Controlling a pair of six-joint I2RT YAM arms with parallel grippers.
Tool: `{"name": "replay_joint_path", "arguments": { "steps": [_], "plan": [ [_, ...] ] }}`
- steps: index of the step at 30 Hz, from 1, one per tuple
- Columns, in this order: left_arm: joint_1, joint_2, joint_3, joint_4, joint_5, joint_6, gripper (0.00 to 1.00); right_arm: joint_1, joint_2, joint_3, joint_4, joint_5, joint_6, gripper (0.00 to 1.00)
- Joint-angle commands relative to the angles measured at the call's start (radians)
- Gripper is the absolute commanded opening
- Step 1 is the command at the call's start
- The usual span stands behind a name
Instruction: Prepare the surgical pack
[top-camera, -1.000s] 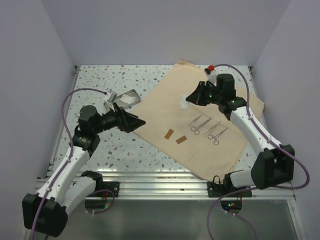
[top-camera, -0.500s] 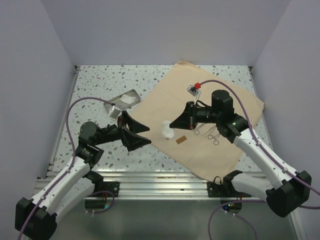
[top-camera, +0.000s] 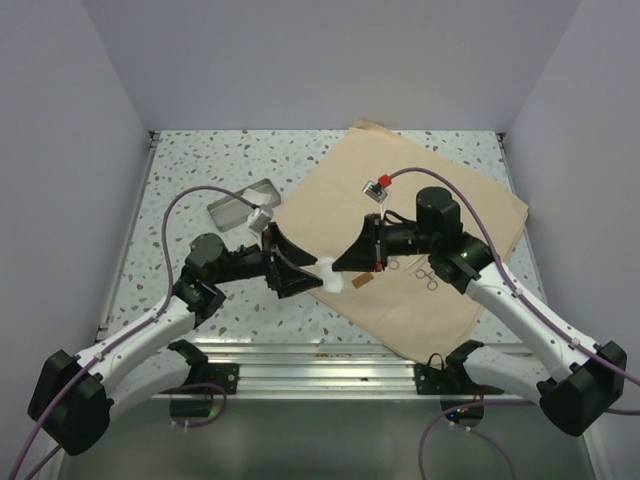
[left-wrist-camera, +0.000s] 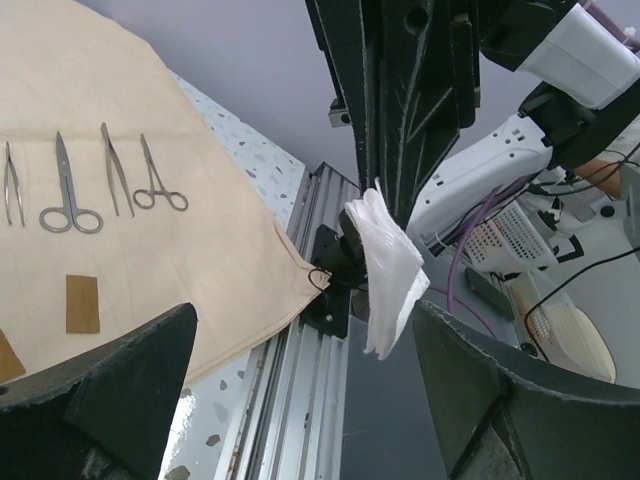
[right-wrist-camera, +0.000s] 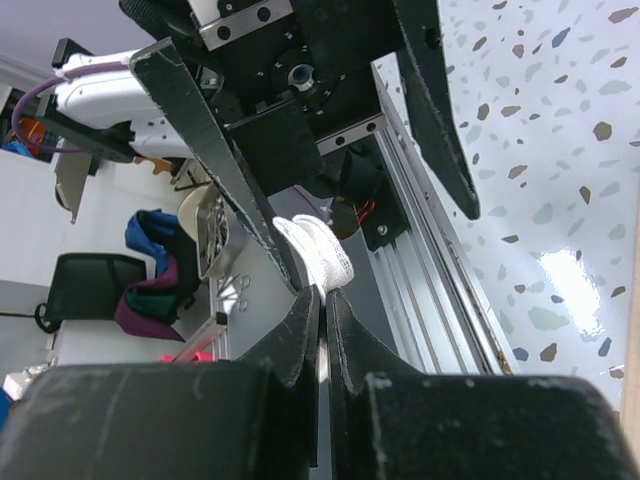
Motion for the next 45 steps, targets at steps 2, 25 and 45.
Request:
{"name": "replay_joint_path", "arguments": {
  "steps": [2, 25, 45],
  "plan": [
    [-0.009, 0.044, 0.046, 0.129, 0.010, -0.004, 0.91, 0.013, 0.013, 0.016, 0.019, -0.038, -0.008, 0.00],
    [-0.011, 0.179, 0.039, 0.333, 0.170, -0.154, 0.48, 0.019, 0.056, 0.045, 0.003, -0.034, -0.055, 0.00],
    [0.343, 0.146, 0.089, 0.017, -0.084, -0.271, 0.00, -0.040, -0.007, 0.221, -0.504, 0.781, -0.290, 0.77]
  ]
}}
